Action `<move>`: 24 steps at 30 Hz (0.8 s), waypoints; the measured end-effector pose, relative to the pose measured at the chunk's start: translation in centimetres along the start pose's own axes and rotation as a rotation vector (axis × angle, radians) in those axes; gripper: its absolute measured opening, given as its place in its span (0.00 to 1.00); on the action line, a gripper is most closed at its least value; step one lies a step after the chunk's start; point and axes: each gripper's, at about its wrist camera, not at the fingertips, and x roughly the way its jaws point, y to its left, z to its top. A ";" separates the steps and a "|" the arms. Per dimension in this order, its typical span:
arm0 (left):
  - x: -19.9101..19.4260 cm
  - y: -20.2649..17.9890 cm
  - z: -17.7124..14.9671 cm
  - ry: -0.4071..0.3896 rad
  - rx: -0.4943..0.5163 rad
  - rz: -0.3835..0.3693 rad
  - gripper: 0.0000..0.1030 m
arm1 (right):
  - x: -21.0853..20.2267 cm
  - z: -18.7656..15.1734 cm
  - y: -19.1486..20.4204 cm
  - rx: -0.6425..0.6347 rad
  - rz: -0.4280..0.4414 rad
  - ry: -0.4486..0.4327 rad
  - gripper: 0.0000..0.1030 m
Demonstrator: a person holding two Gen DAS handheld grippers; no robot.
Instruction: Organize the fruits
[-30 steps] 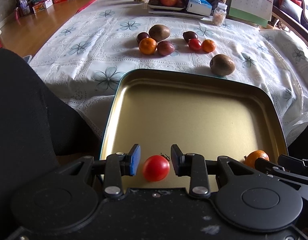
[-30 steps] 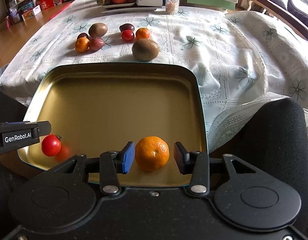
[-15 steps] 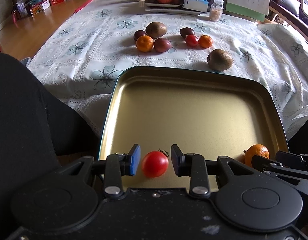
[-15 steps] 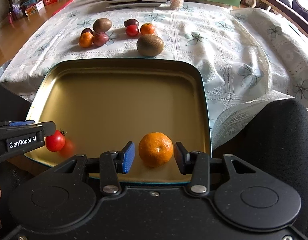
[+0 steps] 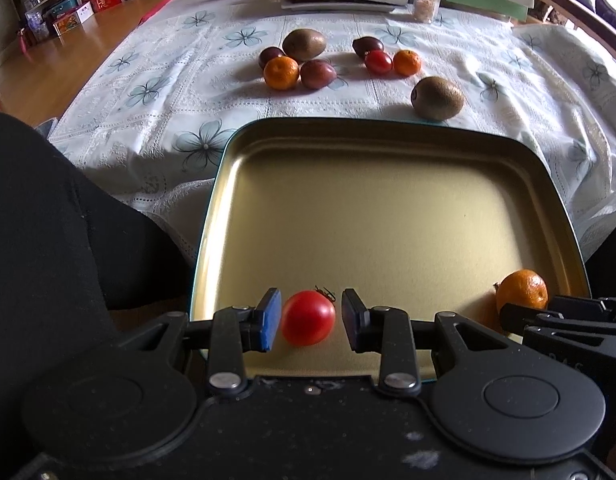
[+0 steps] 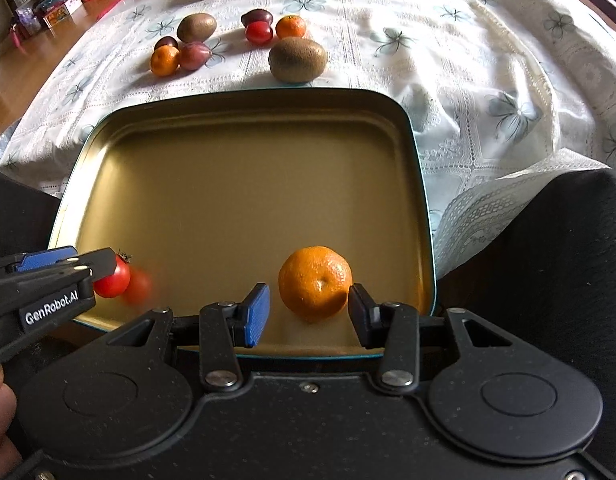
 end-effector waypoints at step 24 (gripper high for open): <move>2.7 4.0 14.2 0.105 -0.024 0.004 0.33 | 0.4 10.4 -0.3 0.027 0.077 -0.053 0.52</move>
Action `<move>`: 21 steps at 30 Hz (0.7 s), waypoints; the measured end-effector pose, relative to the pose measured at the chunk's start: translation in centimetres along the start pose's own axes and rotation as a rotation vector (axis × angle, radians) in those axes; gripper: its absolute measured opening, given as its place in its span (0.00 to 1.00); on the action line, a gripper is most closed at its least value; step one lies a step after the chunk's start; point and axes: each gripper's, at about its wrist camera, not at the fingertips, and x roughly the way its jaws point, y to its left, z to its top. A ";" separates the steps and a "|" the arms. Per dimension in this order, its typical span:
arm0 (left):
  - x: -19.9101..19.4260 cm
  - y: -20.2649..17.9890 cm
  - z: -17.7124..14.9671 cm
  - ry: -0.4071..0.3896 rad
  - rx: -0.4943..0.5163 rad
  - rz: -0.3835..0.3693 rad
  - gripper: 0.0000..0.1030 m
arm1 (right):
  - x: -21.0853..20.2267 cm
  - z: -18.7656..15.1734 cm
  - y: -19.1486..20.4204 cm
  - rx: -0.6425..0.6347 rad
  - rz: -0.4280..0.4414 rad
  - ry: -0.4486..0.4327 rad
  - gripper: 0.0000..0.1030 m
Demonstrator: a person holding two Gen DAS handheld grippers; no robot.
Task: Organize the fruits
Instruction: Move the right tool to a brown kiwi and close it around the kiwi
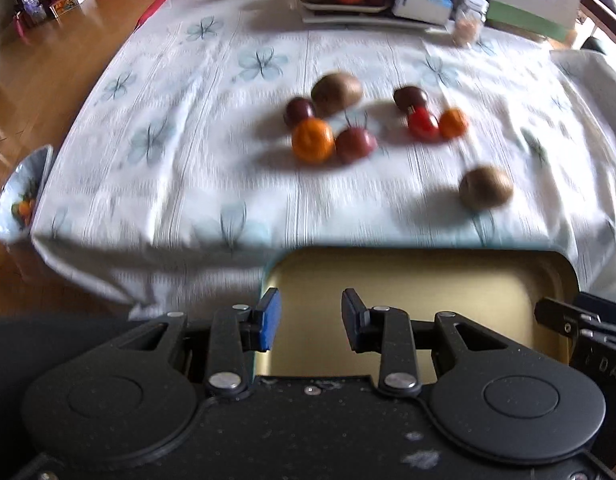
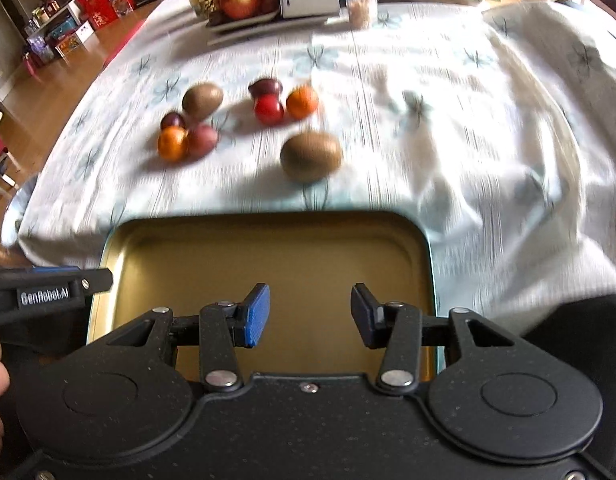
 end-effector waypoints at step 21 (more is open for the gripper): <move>7.4 0.1 11.2 0.012 0.032 -0.020 0.33 | 8.9 8.2 0.8 0.006 -0.049 0.053 0.54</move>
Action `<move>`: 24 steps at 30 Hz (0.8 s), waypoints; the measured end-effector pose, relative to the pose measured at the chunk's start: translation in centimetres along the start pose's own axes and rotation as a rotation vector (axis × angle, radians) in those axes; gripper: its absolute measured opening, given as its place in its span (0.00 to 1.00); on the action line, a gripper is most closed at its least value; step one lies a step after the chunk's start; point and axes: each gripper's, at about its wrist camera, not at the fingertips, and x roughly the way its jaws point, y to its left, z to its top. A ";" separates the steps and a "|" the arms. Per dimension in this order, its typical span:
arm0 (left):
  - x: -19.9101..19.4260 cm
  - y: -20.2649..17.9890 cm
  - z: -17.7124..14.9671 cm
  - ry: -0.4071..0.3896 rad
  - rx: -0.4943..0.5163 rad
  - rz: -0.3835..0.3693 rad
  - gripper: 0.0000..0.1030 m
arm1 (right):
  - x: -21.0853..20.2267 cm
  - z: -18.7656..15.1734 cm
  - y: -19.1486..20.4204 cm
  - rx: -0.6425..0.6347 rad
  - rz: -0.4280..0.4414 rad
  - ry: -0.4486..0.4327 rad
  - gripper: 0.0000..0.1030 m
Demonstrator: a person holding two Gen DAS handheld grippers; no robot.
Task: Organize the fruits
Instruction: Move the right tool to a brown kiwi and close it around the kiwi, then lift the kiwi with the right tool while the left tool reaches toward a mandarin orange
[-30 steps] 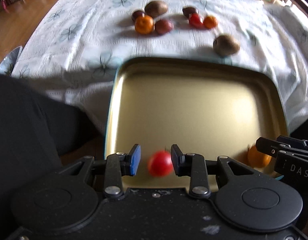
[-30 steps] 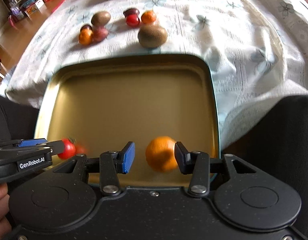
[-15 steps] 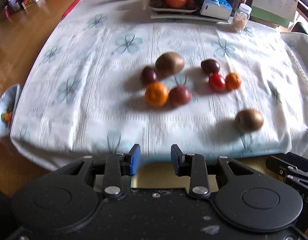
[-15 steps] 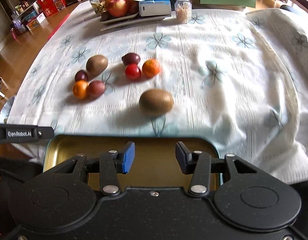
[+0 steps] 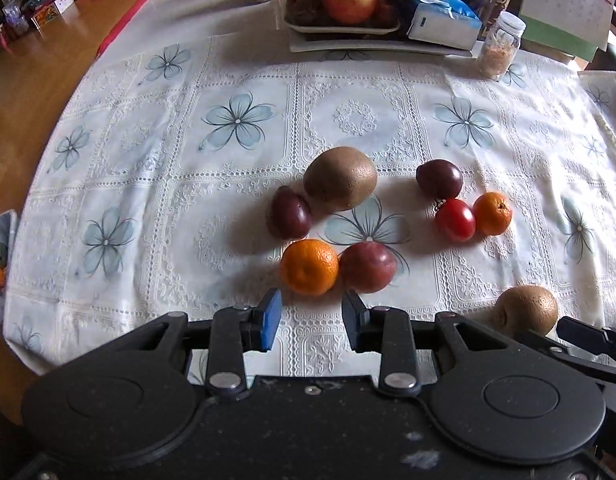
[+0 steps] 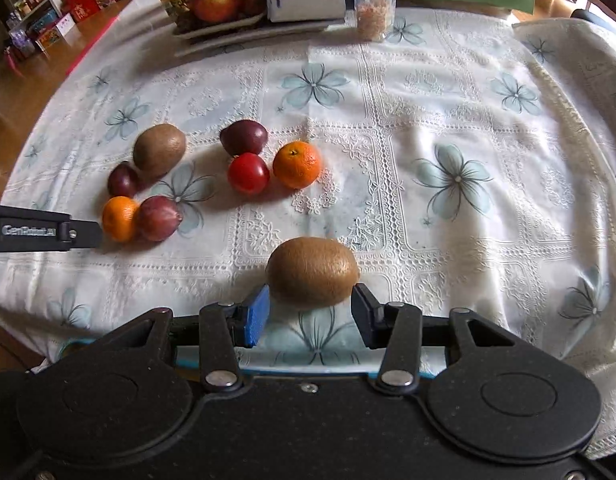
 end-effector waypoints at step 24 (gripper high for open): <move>2.5 0.3 0.4 -0.004 -0.048 -0.072 0.33 | 4.3 1.4 0.0 -0.012 -0.009 -0.029 0.62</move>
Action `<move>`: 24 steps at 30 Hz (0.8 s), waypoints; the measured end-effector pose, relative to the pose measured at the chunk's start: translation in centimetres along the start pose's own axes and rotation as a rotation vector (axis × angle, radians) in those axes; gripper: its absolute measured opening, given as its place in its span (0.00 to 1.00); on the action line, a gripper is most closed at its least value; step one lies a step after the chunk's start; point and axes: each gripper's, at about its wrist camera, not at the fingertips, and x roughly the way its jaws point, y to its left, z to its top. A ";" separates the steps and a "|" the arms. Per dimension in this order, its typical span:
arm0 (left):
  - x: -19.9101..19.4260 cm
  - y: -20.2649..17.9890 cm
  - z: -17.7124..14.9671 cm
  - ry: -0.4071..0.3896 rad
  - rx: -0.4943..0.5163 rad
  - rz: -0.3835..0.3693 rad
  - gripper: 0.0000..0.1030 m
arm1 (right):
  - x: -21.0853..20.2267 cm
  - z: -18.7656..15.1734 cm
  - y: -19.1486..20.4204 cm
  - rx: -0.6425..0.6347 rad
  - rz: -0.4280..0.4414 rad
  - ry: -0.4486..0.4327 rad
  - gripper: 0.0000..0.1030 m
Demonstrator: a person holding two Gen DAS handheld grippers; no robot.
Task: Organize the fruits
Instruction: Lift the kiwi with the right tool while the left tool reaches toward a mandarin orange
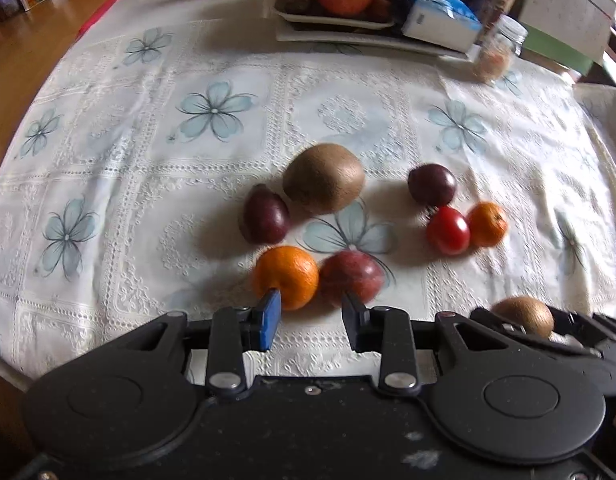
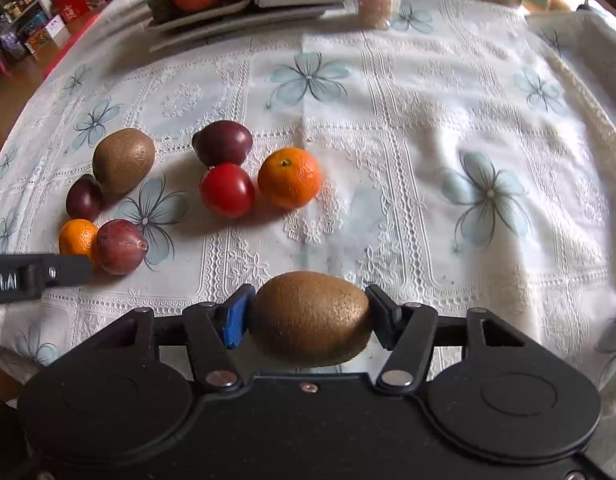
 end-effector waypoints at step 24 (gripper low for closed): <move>4.2 2.1 1.6 0.059 -0.173 0.124 0.37 | 0.1 -0.9 0.9 -0.068 -0.035 -0.040 0.63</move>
